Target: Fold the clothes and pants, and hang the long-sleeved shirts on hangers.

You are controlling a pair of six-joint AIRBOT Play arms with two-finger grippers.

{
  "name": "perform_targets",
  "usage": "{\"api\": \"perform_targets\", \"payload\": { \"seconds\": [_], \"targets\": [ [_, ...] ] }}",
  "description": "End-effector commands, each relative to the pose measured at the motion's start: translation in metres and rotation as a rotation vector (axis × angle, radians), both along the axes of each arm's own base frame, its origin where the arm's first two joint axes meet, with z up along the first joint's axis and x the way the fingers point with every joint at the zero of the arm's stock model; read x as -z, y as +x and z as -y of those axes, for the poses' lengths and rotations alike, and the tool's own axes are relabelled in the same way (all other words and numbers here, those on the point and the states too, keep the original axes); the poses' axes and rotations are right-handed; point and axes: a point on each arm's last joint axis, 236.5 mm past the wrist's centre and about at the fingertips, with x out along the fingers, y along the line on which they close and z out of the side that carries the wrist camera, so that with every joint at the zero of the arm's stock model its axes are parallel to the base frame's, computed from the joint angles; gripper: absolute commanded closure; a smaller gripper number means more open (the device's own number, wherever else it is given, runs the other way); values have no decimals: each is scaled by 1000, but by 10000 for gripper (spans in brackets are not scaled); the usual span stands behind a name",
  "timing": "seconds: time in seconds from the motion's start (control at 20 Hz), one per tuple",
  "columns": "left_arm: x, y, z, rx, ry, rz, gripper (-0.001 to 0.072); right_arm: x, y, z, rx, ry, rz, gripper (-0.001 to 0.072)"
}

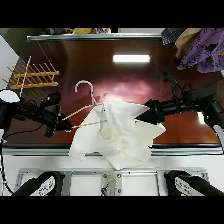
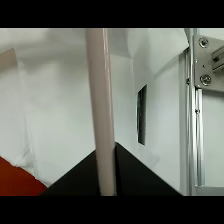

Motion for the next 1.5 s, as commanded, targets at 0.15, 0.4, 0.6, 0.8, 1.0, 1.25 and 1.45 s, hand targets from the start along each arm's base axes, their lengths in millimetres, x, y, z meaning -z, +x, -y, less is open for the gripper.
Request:
{"api": "perform_targets", "payload": {
  "seconds": [0.15,0.4,0.6,0.8,1.0,1.25,1.45],
  "targets": [
    [0,0,0,-5,0,-4,682,-6,-5,-18,-37,43,7,2],
    [0,0,0,-5,0,-5,682,-6,-13,-28,-73,43,6,4],
    [0,0,0,-5,-1,-5,682,-4,-11,-35,-66,35,17,4],
    [0,0,0,-5,-1,-5,682,-4,-14,-39,-76,33,20,4],
    [0,0,0,-5,-1,-5,682,-4,-14,-40,-78,32,20,159],
    [0,0,0,-5,-1,-5,682,-4,-14,-40,-87,34,47,286],
    [0,0,0,-5,-1,-5,682,-4,-14,-40,-114,40,132,631]
  ]
}}
